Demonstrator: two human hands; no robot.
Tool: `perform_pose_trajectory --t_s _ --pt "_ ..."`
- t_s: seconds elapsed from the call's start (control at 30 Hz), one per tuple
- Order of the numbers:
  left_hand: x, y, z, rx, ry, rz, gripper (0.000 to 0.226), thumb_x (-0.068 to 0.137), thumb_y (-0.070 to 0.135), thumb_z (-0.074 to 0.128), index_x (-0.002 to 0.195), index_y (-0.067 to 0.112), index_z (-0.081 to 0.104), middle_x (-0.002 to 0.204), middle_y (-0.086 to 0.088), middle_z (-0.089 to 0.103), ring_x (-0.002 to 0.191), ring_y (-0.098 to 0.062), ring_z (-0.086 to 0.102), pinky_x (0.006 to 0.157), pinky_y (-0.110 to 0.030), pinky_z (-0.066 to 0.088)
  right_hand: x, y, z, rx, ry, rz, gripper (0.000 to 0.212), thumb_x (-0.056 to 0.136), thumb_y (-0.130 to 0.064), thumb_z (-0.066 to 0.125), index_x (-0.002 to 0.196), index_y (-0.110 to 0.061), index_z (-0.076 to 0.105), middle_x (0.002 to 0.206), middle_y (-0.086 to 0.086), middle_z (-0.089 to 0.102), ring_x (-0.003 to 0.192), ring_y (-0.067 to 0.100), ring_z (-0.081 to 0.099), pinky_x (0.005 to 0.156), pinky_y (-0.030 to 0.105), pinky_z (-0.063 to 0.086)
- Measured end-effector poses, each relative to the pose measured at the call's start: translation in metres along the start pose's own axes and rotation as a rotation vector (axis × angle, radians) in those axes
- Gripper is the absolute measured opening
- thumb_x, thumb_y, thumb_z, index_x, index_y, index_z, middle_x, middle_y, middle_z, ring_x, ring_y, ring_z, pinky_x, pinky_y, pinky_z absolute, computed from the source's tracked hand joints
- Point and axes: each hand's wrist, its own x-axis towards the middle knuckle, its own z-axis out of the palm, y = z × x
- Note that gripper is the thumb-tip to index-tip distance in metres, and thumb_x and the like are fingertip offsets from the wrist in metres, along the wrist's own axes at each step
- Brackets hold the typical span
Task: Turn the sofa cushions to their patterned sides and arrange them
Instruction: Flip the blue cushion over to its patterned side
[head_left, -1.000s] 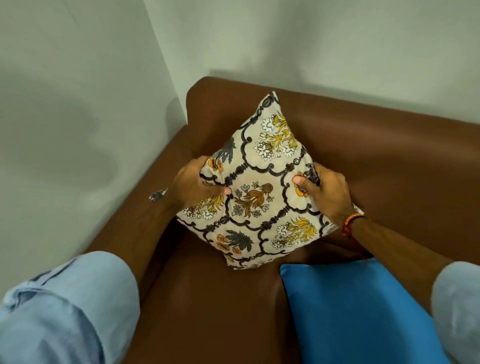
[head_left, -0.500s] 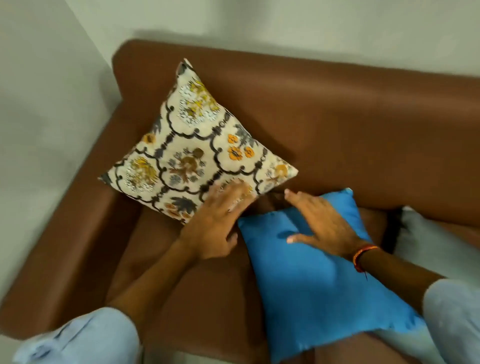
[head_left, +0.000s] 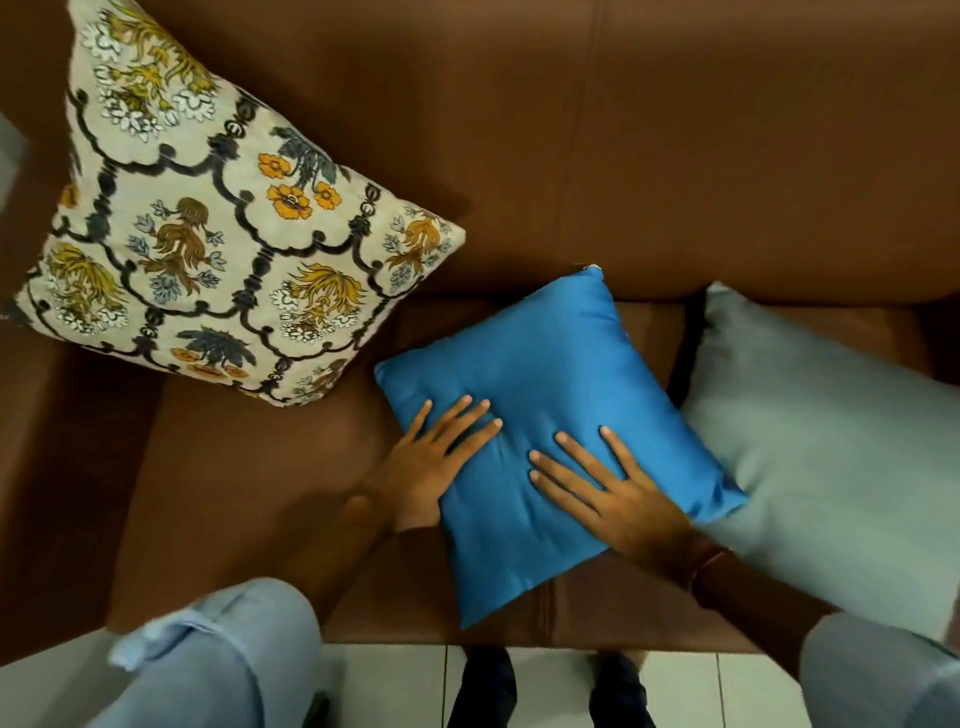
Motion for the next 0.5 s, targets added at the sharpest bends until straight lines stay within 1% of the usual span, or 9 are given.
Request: perform_pose_trajectory --t_s 0.03,0.07,0.13,0.2,0.27,0.33,0.43,0.47,0.5 --pt "0.001 -0.007 -0.012 -0.092 -0.039 0.001 0.113 0.080 0.058 0.071 0.168 0.028 0.008 0.177 0.003 0.003 0.164 -0.017 -0.003 0.132 -0.055 0.011 0.003 0.011 -0.010 0.036 -0.003 -0.006 0.051 0.111 -0.030 0.036 0.160 -0.018 0.043 0.169 0.002 0.041 0.154 0.033 0.040 0.117 0.067 0.041" --pt "0.002 -0.012 -0.027 -0.168 -0.062 0.000 0.117 0.076 0.062 0.073 0.168 0.029 0.007 0.177 0.006 0.002 0.163 -0.014 -0.004 0.133 -0.052 0.008 0.003 0.025 -0.022 0.085 -0.026 -0.009 0.063 0.108 -0.050 0.037 0.162 -0.018 0.038 0.171 0.002 0.036 0.157 0.033 0.035 0.120 0.066 0.038" --pt "0.006 -0.021 -0.057 -0.351 -0.036 -0.044 0.123 0.070 0.074 0.072 0.167 0.028 0.012 0.175 0.011 0.007 0.163 -0.010 0.001 0.133 -0.054 0.010 0.006 0.060 -0.043 0.197 -0.040 0.029 0.098 0.093 -0.081 0.039 0.166 -0.017 0.027 0.175 0.003 0.026 0.162 0.030 0.024 0.128 0.061 0.022" --pt "0.015 -0.020 -0.092 -0.581 0.106 -0.161 0.123 0.067 0.090 0.064 0.165 0.029 0.019 0.170 0.014 0.018 0.161 -0.012 0.012 0.131 -0.055 0.016 0.003 0.097 -0.068 0.276 0.062 0.137 0.116 0.081 -0.086 0.055 0.167 -0.015 0.021 0.175 0.010 0.023 0.163 0.028 0.019 0.129 0.061 0.018" --pt "0.036 -0.014 -0.126 -0.785 0.378 -0.284 0.114 0.072 0.088 0.062 0.162 0.027 0.027 0.166 0.006 0.032 0.156 -0.019 0.028 0.129 -0.053 0.026 -0.002 0.130 -0.088 0.325 0.212 0.312 0.124 0.074 -0.084 0.064 0.166 -0.014 0.019 0.172 0.017 0.023 0.163 0.025 0.017 0.127 0.065 0.023" --pt "0.067 -0.007 -0.152 -0.768 0.591 -0.346 0.100 0.079 0.081 0.063 0.157 0.023 0.035 0.157 0.000 0.044 0.147 -0.021 0.041 0.124 -0.049 0.034 -0.004 0.147 -0.100 0.360 0.294 0.473 0.126 0.072 -0.085 0.066 0.164 -0.011 0.022 0.170 0.020 0.025 0.161 0.028 0.022 0.127 0.065 0.024" --pt "0.107 0.011 -0.171 -0.517 0.512 -0.435 0.098 0.081 0.085 0.049 0.153 0.019 0.043 0.146 -0.006 0.054 0.136 -0.026 0.049 0.117 -0.055 0.038 0.005 0.153 -0.104 0.438 0.283 0.559 0.104 0.085 -0.080 0.055 0.158 -0.009 0.038 0.158 0.015 0.048 0.145 0.032 0.047 0.121 0.057 0.039" --pt "0.114 0.016 -0.171 -0.572 0.519 -0.497 0.096 0.081 0.088 0.044 0.150 0.020 0.047 0.142 -0.005 0.058 0.132 -0.024 0.052 0.114 -0.055 0.041 0.011 0.155 -0.103 0.489 0.275 0.595 0.092 0.089 -0.077 0.051 0.153 -0.011 0.045 0.148 0.011 0.058 0.136 0.031 0.055 0.115 0.052 0.046" --pt "0.117 0.020 -0.170 -0.695 0.604 -0.547 0.096 0.082 0.090 0.042 0.146 0.019 0.050 0.135 -0.003 0.061 0.127 -0.022 0.056 0.110 -0.054 0.045 0.017 0.161 -0.104 0.532 0.275 0.636 0.081 0.091 -0.074 0.050 0.146 -0.014 0.051 0.135 0.008 0.064 0.124 0.030 0.061 0.106 0.049 0.050"
